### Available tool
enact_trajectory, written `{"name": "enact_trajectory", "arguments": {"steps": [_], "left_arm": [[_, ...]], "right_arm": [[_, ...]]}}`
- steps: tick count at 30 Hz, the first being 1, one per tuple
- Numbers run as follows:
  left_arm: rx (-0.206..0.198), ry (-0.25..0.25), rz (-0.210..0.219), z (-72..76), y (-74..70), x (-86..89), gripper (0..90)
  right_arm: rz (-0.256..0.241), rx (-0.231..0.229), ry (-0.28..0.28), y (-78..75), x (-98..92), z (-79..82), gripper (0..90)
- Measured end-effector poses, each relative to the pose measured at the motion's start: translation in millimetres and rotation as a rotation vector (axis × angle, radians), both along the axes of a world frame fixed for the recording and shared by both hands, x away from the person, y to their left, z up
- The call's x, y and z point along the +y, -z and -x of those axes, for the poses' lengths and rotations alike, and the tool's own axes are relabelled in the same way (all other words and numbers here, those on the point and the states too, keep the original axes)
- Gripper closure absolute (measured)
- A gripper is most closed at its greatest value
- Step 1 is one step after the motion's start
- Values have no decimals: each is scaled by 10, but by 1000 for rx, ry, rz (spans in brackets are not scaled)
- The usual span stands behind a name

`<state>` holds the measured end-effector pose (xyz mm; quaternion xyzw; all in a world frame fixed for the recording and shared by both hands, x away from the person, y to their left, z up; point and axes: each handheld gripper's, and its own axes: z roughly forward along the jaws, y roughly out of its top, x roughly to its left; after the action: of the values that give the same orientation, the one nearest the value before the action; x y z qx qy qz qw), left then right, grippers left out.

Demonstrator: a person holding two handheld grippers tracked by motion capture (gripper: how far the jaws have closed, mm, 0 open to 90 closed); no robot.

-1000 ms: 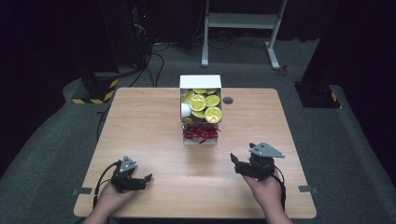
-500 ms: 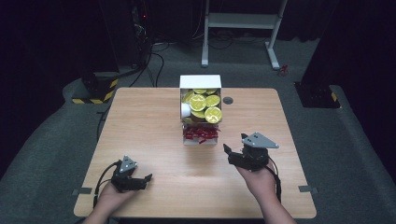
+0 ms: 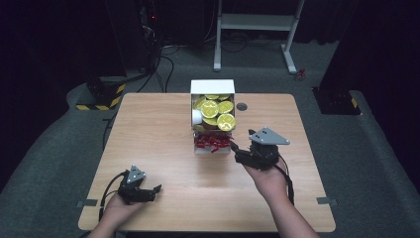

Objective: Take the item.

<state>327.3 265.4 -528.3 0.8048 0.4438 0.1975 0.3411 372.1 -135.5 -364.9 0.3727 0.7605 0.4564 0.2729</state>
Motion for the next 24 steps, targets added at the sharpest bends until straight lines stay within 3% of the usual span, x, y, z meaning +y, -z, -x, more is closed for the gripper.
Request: {"name": "enact_trajectory", "arguments": {"steps": [11,24], "left_arm": [[-2,3,-1,2,0,-1,145],[-2,6,-1,3,0,0,145]], "right_arm": [[10,-45,-10,-245,155,-89,291],[32,-67,-20,-378,341,-260,297]]}}
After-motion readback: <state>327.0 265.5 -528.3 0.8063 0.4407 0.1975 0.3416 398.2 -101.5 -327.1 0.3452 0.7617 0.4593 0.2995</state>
